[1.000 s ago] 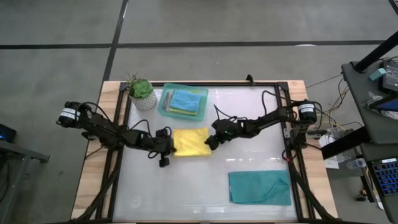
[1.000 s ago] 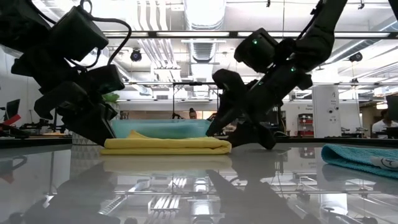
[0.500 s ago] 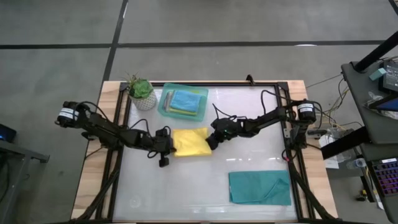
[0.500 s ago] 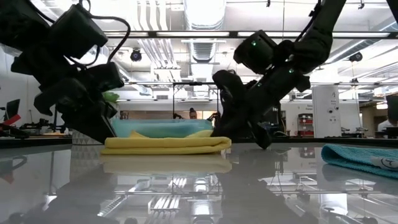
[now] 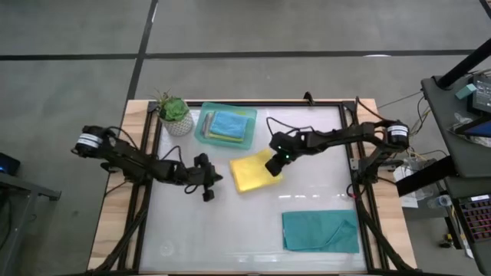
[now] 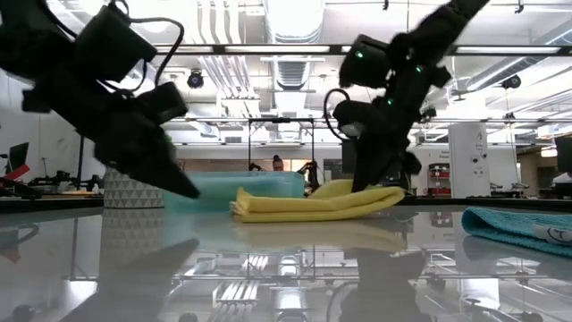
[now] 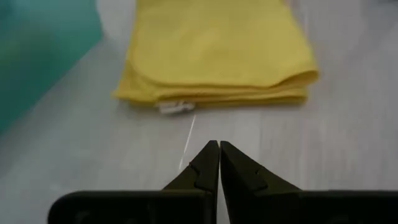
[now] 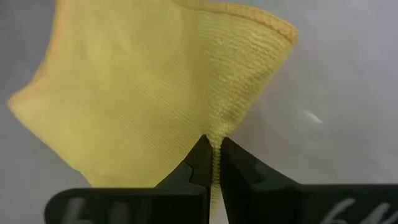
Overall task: Fold microfiber towels
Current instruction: Fold the yellow microfiber towel
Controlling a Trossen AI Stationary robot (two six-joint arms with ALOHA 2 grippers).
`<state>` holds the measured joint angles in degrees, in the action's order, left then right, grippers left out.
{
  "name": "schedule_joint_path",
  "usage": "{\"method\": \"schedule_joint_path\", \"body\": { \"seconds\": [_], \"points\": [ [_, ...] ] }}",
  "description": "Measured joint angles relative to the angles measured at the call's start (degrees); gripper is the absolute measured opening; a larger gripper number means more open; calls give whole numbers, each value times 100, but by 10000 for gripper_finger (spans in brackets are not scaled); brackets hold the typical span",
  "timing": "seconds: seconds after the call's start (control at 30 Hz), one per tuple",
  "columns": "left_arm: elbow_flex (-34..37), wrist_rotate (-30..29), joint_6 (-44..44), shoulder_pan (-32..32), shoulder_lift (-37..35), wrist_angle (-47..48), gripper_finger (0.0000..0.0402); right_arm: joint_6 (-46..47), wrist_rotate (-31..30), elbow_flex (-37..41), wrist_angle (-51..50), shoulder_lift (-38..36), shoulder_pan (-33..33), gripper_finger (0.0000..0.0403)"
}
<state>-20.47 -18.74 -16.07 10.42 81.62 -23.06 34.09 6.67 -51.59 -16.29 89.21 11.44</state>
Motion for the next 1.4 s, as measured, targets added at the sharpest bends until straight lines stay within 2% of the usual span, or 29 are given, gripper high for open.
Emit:
{"method": "schedule_joint_path", "body": {
  "seconds": [0.23, 0.37, 0.47, 0.6, 1.0, 1.4],
  "points": [
    [-180, -20, 317, -195, 1408, -2056, 0, -477, -563, -1292, -1873, 347, -19, 12],
    [-419, -21, 307, -337, 2064, -2421, 0, -677, -577, -1887, -2109, 700, -116, 12],
    [-566, -41, 304, -372, 2277, -2493, 0, -795, -326, -2247, -2102, 953, -187, 12],
    [-586, -45, 305, -372, 2316, -2502, 0, -851, 126, -2635, -2050, 1260, -280, 12],
    [-570, 29, 310, -372, 2271, -2460, 0, -587, 178, -3202, -1520, 1977, -407, 12],
    [-570, 44, 334, -372, 2269, -2453, 0, -399, 346, -3327, -887, 2384, -485, 12]
  ]
}}
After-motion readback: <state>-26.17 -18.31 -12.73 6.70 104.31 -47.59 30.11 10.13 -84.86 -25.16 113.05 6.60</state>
